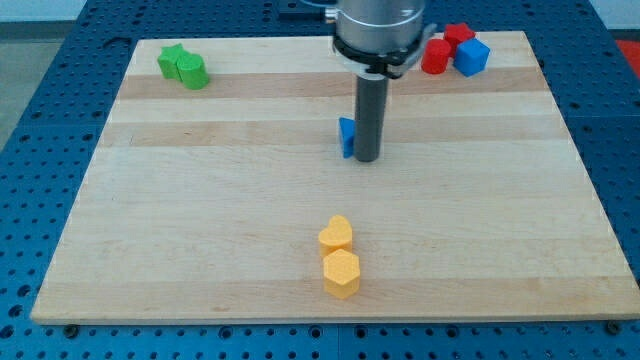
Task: Push blue triangle into the group of blocks
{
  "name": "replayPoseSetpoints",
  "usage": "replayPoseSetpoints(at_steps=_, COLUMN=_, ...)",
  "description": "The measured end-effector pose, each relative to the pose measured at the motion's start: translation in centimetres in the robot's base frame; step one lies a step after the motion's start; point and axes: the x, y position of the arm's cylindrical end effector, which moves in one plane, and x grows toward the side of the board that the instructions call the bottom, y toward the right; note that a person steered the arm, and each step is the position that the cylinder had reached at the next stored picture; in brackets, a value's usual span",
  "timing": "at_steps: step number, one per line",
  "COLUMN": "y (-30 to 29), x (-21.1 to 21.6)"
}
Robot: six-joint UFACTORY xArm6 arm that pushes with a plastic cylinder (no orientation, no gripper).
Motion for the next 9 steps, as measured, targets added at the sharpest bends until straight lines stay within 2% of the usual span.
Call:
replayPoseSetpoints(at_steps=3, y=-9.8, x=-6.2)
replayPoseSetpoints(at_steps=4, y=-11.1, x=-7.4)
replayPoseSetpoints(at_steps=6, y=-10.2, x=-7.4)
replayPoseSetpoints(at_steps=9, y=-4.3, x=-7.2)
